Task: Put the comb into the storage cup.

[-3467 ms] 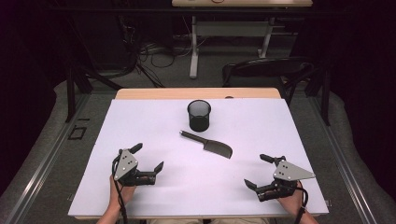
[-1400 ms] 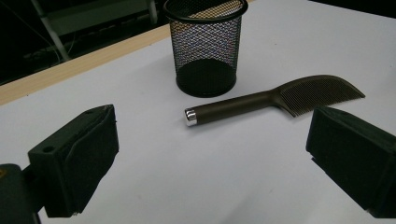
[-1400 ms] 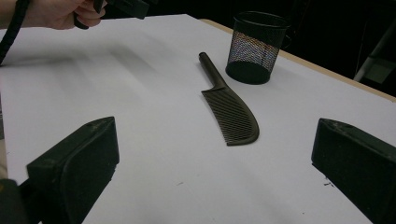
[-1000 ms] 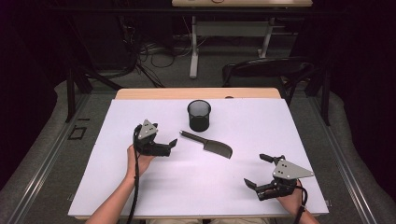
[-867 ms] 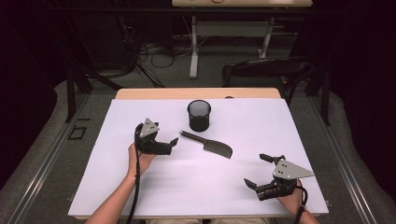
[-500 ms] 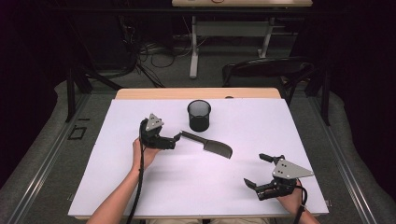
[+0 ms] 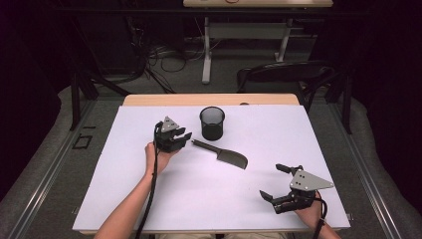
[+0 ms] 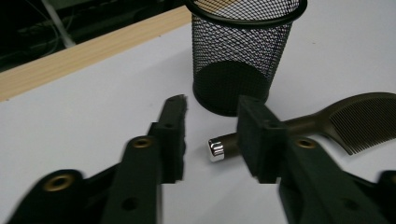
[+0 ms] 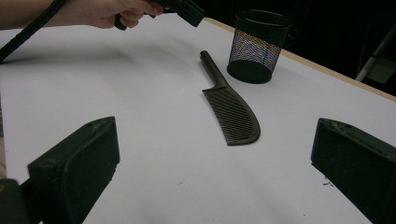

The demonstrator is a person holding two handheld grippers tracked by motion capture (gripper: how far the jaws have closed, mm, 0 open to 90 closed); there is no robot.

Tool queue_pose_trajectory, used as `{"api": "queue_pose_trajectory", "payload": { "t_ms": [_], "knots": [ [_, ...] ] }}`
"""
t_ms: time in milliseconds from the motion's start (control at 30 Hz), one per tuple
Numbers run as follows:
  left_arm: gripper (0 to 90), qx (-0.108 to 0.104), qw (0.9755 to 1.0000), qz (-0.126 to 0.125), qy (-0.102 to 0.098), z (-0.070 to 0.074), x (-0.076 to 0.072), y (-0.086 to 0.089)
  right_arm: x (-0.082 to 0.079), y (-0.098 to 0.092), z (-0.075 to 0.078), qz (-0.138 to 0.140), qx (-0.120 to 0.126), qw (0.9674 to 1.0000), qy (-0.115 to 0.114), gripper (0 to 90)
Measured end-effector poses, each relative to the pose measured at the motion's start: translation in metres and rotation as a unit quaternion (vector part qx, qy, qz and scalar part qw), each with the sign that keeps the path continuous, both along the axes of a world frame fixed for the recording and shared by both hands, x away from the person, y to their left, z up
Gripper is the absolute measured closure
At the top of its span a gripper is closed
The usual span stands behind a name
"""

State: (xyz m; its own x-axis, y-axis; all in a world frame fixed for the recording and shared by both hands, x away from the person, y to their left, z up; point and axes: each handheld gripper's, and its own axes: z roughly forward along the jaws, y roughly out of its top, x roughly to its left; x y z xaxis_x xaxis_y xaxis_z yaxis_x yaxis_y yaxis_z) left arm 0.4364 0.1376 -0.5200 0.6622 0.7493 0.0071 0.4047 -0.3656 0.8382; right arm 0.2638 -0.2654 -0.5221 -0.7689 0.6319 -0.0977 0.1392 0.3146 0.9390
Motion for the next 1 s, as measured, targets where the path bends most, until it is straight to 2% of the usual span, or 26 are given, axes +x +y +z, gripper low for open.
{"api": "queue_pose_trajectory", "payload": {
  "t_ms": [100, 167, 433, 567, 633, 833, 1000],
  "knots": [
    [83.6, 0.010, 0.9999, -0.006, 0.004, -0.001, 0.004, -0.004, 0.000, 0.000, 0.000, 0.000, 0.000, 1.0000, -0.002, 0.8],
    [89.9, 0.013, 0.9999, -0.004, 0.007, -0.002, 0.006, -0.007, 0.000, 0.000, 0.000, 0.001, 0.000, 1.0000, -0.001, 0.8],
    [90.0, 0.021, 0.9996, 0.002, 0.017, -0.005, 0.018, -0.014, 0.000, 0.000, 0.000, 0.000, 0.000, 1.0000, 0.000, 0.9],
    [90.0, 0.033, 0.9991, 0.004, 0.026, -0.008, 0.025, -0.019, 0.000, 0.000, 0.000, 0.001, -0.001, 1.0000, 0.001, 0.9],
    [90.0, 0.046, 0.9985, 0.003, 0.030, -0.011, 0.027, -0.021, 0.001, 0.000, 0.000, 0.001, -0.001, 1.0000, 0.000, 0.9],
    [90.0, 0.059, 0.9973, 0.002, 0.043, -0.019, 0.032, -0.022, 0.000, 0.000, 0.000, 0.001, -0.002, 1.0000, 0.002, 0.9],
    [90.0, 0.054, 0.9974, 0.004, 0.048, -0.023, 0.035, -0.022, 0.000, 0.000, 0.000, 0.001, -0.002, 1.0000, 0.002, 1.0]
  ]
}}
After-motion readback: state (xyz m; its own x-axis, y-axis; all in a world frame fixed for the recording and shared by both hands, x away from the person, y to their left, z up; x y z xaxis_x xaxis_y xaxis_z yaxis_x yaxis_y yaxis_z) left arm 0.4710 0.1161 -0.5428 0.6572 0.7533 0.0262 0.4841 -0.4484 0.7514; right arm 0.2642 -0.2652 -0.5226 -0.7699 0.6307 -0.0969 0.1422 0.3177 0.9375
